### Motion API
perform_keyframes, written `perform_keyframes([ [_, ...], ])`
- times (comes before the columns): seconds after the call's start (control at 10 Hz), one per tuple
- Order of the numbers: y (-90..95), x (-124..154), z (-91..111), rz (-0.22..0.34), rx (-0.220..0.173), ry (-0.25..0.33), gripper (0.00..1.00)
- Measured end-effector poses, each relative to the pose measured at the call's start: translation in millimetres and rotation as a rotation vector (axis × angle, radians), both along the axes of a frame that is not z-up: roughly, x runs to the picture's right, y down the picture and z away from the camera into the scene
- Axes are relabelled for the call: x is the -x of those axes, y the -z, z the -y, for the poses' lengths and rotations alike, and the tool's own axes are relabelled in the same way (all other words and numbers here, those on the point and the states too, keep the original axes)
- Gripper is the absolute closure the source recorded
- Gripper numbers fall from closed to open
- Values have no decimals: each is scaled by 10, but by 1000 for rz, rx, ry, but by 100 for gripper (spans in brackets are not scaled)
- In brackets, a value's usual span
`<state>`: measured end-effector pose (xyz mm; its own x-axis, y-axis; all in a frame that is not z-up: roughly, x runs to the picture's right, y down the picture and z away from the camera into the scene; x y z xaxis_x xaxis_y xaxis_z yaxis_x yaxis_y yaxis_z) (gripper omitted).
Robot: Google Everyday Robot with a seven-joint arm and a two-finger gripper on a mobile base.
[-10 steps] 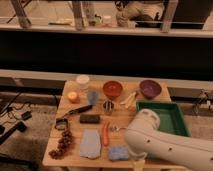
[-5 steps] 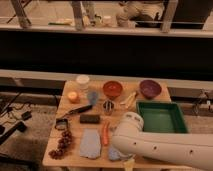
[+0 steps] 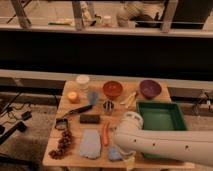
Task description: Place sponge in purple bowl
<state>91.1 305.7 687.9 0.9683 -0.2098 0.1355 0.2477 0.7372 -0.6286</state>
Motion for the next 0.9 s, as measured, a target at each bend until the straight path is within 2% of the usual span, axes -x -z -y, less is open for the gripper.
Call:
perform_keyframes([
  [0.9,-249,51,-129,-18,24,5,20],
])
